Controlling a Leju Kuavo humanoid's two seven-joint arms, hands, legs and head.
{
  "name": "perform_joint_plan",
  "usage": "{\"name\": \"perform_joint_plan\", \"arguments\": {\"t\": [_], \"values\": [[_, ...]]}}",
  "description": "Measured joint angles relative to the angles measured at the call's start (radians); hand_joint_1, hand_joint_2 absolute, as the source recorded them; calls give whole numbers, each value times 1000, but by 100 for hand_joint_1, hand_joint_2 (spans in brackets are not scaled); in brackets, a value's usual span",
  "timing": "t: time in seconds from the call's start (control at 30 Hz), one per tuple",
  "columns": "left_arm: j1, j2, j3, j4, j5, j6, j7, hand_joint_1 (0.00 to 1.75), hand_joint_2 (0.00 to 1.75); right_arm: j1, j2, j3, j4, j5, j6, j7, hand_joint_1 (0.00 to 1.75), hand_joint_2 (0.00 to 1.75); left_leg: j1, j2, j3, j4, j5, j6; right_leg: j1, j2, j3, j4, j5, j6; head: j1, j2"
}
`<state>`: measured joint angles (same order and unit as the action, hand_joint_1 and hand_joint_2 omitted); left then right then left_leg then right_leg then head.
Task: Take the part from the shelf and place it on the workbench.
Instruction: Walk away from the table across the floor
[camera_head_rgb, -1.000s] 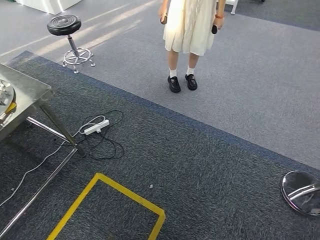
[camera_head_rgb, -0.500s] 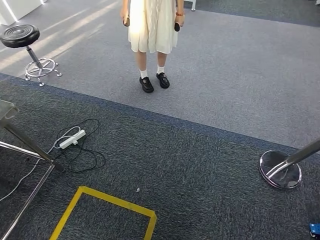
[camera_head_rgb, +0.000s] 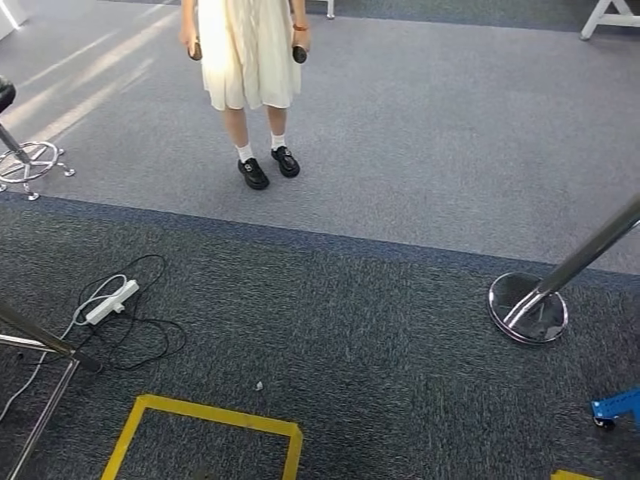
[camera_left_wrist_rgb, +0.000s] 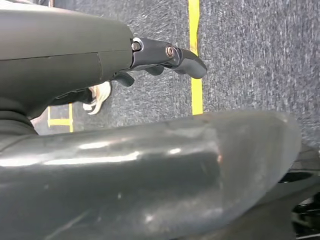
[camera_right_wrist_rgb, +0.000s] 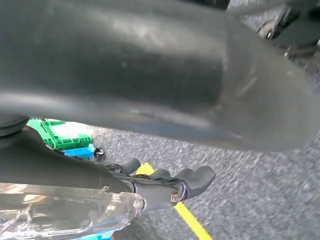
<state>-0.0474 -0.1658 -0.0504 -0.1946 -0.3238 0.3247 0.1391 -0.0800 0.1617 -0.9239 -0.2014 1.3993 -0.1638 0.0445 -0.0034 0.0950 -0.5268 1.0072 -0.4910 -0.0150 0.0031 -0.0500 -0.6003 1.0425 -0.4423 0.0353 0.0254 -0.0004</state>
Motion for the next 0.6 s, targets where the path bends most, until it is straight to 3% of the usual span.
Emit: {"name": "perform_joint_plan", "arguments": {"t": [0.03,0.1,0.17,0.2,0.23,0.27,0.3,0.33,0.4,0.47,0.53,0.6], "values": [[-1,-1,9,0,-5,2,-3,0,0,1,0,0,0,0,-1,1,0,0,2,1,1,0,-2,-6,-1,11,-1,-2,2,-6,0,0],[-4,-2,15,0,-21,4,-2,0,0,1,0,0,0,-2,-2,2,0,0,5,-28,-11,33,-31,-16,-5,33,-2,-9,8,-17,-2,0],[-4,-2,15,0,-37,6,3,0,0,-1,1,0,0,-4,-3,2,0,0,7,-71,-64,145,-93,-21,-8,54,-3,-11,11,-23,-6,0],[-4,-2,15,0,-42,6,7,0,0,-1,1,0,0,-4,-3,2,0,0,6,-80,-99,213,-121,-22,-9,66,-4,-11,11,-24,-7,0],[-3,-1,15,0,-45,6,10,0,0,-1,2,0,0,-5,-3,2,0,0,7,-85,-126,262,-133,-23,-9,79,-4,-11,11,-24,-8,0],[-2,-1,15,1,-46,6,12,0,0,0,2,0,0,-6,-3,2,0,0,7,-87,-139,280,-125,-23,-10,92,-4,-11,12,-24,-7,0],[-1,0,15,1,-48,7,14,0,0,1,2,0,0,-7,-3,2,0,0,8,-88,-134,259,-97,-23,-11,105,-4,-11,12,-23,-7,0],[-1,0,16,1,-45,7,15,0,0,1,2,0,0,-8,-3,2,0,0,10,-95,-112,204,-58,-23,-13,118,-3,-11,13,-21,-7,0],[-1,-3,27,1,-8,10,9,0,0,0,2,0,0,-11,-3,2,0,0,20,-141,-56,76,3,-25,-13,143,-7,-6,14,-12,-9,0],[-3,-8,60,1,51,18,-10,0,0,0,2,0,0,-13,-5,2,0,0,26,-177,-32,14,17,-17,-13,164,-15,-5,18,1,-11,0],[-4,-12,93,0,74,26,-22,0,0,5,2,-1,0,-13,-6,4,0,0,23,-163,-30,9,17,0,-16,178,-22,-10,23,13,-11,0],[-4,-14,107,0,67,32,-23,0,0,10,2,-1,0,-12,-6,6,0,0,22,-143,-28,6,21,16,-15,141,-37,14,8,21,-6,0]]}}
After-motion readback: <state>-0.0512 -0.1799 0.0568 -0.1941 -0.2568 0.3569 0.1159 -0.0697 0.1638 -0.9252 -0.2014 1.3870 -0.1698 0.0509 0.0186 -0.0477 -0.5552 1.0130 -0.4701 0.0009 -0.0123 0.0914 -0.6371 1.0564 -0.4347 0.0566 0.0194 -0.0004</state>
